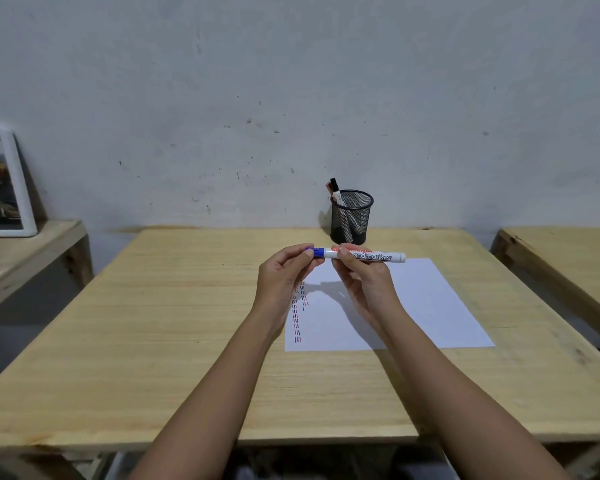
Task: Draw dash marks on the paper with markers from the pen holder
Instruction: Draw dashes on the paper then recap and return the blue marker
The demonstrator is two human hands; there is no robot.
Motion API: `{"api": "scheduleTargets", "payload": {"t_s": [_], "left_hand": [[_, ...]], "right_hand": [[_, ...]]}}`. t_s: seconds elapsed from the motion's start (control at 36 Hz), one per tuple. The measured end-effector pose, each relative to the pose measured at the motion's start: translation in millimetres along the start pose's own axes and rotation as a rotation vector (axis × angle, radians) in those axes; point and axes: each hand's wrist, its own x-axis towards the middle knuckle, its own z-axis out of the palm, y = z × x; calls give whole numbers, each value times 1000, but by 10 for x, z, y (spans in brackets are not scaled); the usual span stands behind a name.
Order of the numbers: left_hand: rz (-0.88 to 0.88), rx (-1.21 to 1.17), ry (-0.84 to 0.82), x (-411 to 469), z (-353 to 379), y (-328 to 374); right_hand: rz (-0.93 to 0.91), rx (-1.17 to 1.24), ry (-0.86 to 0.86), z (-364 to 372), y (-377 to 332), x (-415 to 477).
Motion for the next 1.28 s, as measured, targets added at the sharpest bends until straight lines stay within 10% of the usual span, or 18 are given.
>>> {"api": "scheduleTargets", "payload": {"t_s": [0.5, 0.97, 1.28], "left_hand": [[25, -3, 20, 11, 26, 267], [187, 383, -71, 169, 356, 576], [255, 600, -158, 687, 602, 545]], "right_hand": [[-2, 137, -27, 12, -198, -132], [-231, -930, -148, -26, -482, -159], [-297, -1091, -115, -34, -691, 382]]}}
